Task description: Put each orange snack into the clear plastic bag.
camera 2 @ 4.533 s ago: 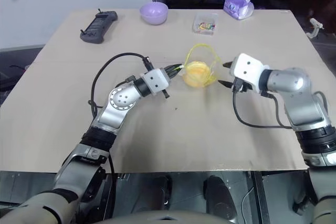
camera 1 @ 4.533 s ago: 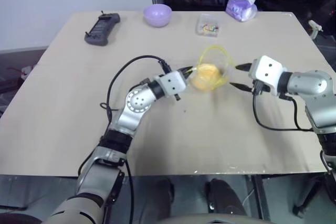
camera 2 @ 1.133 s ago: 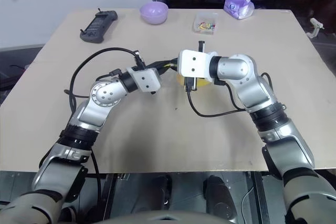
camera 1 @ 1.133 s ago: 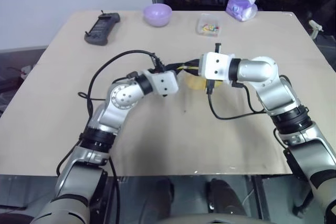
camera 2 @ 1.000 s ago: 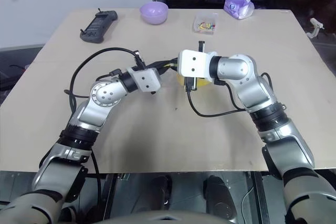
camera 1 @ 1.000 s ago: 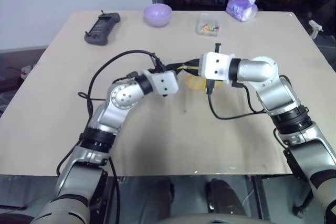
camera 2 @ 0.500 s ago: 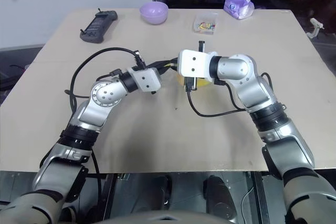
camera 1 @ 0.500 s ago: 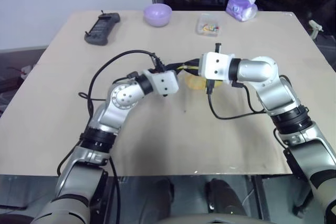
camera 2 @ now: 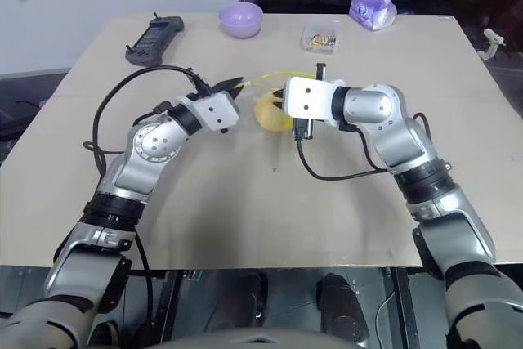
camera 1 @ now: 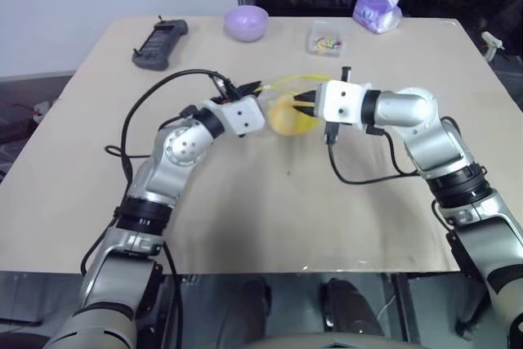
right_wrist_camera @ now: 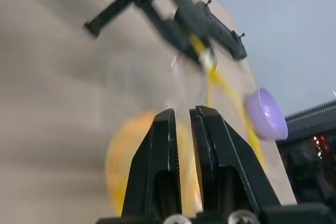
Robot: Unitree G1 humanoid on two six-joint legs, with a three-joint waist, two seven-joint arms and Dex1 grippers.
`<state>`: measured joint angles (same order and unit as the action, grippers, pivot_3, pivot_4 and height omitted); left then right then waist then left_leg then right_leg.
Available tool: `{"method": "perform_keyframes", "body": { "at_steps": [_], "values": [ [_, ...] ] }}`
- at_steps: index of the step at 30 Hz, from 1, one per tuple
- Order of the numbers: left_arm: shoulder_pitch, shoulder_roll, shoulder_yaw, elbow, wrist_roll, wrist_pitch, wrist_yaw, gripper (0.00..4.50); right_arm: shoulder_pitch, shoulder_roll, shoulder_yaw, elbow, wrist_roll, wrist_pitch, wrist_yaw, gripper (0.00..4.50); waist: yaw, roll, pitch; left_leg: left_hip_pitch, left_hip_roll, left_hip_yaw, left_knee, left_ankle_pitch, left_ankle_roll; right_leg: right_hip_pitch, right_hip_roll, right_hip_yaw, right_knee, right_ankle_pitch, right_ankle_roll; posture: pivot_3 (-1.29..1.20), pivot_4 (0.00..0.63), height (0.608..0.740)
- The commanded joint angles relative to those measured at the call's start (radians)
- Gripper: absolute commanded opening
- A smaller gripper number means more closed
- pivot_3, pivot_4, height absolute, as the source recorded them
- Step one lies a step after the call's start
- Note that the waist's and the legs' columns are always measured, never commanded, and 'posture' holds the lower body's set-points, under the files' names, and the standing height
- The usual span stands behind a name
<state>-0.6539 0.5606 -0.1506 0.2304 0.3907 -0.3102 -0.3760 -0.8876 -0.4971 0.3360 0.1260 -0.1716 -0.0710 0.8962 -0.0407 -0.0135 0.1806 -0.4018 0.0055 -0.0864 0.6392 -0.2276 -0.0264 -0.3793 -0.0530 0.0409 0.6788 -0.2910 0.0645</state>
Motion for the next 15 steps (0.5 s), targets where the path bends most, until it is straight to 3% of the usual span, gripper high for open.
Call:
{"method": "perform_keyframes", "body": {
  "at_steps": [1,15],
  "values": [
    [-0.027,0.006,0.015,-0.011,-0.007,-0.014,0.015,0.0,-0.007,-0.014,-0.035,-0.01,0.0,-0.015,-0.015,0.5,0.0,0.0,0.0,0.0,0.0,0.0,0.0,0.0,0.0,0.0,0.0,0.0,0.0,0.0,0.0,0.0,0.15,0.736],
    [0.007,-0.03,-0.035,-0.069,-0.062,-0.089,-0.06,0.0,-0.044,0.062,-0.014,-0.006,0.003,-0.058,-0.035,0.5,0.0,0.0,0.0,0.0,0.0,0.0,0.0,0.0,0.0,0.0,0.0,0.0,0.0,0.0,0.0,0.0,0.15,0.736]
  ]
}}
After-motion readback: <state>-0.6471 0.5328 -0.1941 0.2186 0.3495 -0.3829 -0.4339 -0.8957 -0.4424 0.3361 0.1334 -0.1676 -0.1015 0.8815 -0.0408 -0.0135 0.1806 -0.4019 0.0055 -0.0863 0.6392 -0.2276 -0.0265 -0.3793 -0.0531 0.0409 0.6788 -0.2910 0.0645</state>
